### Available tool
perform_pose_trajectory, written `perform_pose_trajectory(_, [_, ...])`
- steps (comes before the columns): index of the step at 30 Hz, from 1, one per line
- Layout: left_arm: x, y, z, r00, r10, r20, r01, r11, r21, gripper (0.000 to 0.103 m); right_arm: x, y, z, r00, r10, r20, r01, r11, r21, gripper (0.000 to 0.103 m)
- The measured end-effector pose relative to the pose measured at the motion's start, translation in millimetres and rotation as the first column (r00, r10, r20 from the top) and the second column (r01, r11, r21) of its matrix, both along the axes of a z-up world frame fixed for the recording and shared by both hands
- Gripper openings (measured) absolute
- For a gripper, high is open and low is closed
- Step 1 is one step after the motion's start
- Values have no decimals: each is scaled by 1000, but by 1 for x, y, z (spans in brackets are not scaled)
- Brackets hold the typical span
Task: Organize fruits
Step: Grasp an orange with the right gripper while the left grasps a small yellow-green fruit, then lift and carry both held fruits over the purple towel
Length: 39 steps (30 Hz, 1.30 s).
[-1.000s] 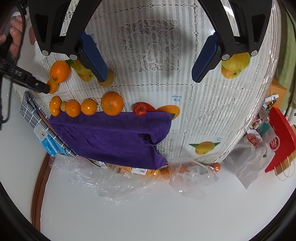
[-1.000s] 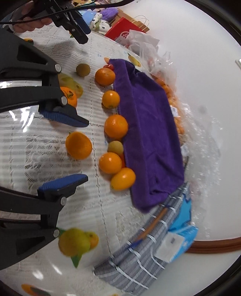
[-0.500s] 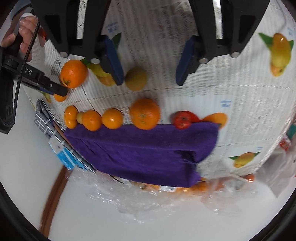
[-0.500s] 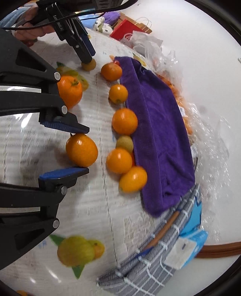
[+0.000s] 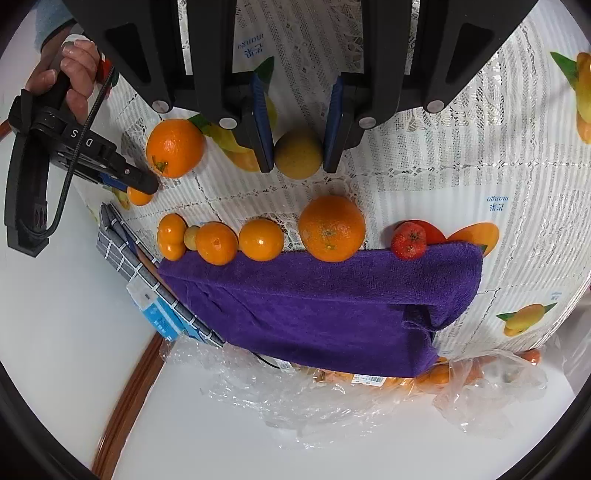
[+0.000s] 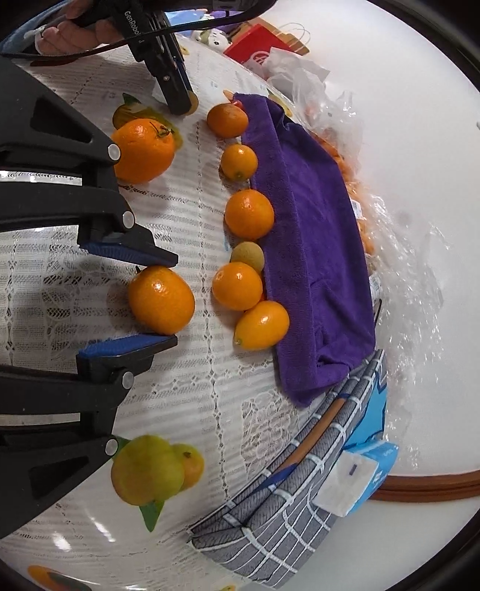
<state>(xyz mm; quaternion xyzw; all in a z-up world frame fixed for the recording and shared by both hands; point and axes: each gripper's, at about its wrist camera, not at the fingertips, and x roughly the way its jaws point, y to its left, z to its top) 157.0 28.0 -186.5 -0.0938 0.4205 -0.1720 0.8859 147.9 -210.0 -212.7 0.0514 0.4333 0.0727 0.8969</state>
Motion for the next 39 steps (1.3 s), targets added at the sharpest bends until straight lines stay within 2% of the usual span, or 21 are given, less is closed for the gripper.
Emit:
perform_pose_trajectory(9, [-1,9,2,999,49,17,-49,998,-41,26,-5,-7,4,999,-30,32,29,999,28,36])
perform_pose_trajectory(14, [-8,2,13,996,17,87,-14,1000,-26,26,-9,-6,7,998,-41,50,40,999,15,36])
perform_pose_trajectory(18, [-13,2,21,990,24,139,-20,999,-28,26,-13,-7,9,997,-54,58,54,999,6,36])
perform_pose_trajectory(24, [-15,8,25,985,55,163,-47,998,-48,26,-23,-14,11,996,-86,30,84,994,72,36])
perform_pose_trajectory(28, [-19,12,29,979,79,189,-68,996,-63,26,-30,-12,23,994,-94,56,91,994,54,36])
perform_pose_trajectory(31, [-21,17,35,973,120,199,-113,993,-47,26,-31,-8,38,992,-89,85,85,995,45,36])
perform_pose_trajectory(33, [-23,20,49,969,138,202,-130,990,-52,26,-28,-8,51,990,-87,107,84,996,32,36])
perform_pose_trajectory(35, [-26,24,73,959,138,249,-117,988,-98,26,-22,-7,68,987,-82,141,80,997,19,36])
perform_pose_trajectory(39, [-22,24,132,909,157,385,-143,988,-66,26,-1,-5,103,975,-82,205,81,997,12,36])
